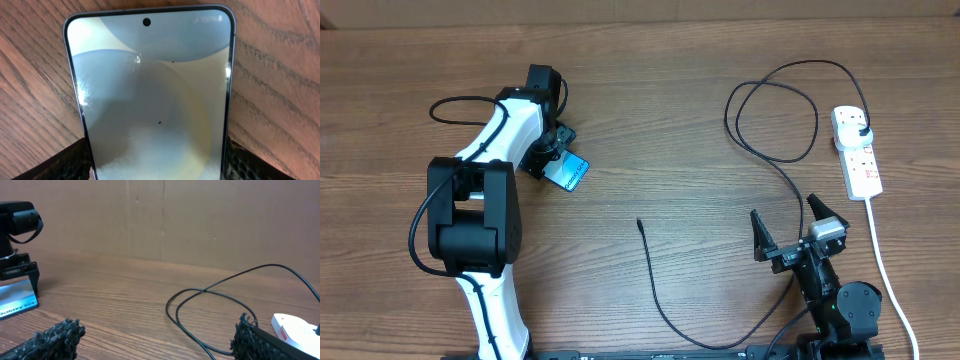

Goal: Plug charger to phone and switch on socket
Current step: 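Close the left gripper on the phone's bottom edge, then lift the phone with the left gripper and tilt it upright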

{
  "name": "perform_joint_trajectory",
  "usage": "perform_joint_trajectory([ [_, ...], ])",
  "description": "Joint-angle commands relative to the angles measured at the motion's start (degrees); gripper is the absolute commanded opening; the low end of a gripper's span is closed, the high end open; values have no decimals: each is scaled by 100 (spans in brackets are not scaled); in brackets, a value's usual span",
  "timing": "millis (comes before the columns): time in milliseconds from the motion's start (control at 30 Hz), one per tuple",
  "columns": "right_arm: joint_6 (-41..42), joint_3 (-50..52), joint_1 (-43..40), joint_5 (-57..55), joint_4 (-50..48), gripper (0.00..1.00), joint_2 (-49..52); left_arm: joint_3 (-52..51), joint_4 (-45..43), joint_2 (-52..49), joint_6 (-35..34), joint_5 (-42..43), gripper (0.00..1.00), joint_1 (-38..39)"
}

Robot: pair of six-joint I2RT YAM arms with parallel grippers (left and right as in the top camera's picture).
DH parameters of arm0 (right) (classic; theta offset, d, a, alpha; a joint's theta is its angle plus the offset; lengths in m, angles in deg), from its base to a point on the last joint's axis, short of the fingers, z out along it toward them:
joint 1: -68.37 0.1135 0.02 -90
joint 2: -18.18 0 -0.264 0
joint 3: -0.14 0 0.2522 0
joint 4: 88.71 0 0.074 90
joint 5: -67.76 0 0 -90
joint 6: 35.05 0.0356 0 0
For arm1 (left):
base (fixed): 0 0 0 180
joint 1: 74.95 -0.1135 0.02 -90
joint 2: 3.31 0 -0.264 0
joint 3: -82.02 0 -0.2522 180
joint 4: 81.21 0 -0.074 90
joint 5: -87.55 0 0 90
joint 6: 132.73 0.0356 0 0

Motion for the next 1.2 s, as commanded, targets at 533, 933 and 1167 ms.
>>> perform_joint_trajectory([
  [533, 35, 61, 37, -13, -35, 100, -68, -17, 22, -232, 42, 192, 4, 35],
  [933, 35, 61, 37, -13, -33, 100, -68, 1001, 815, -232, 229, 267, 4, 42],
  [1167, 35, 61, 37, -13, -35, 100, -68, 1086, 870, -232, 240, 442, 4, 42],
])
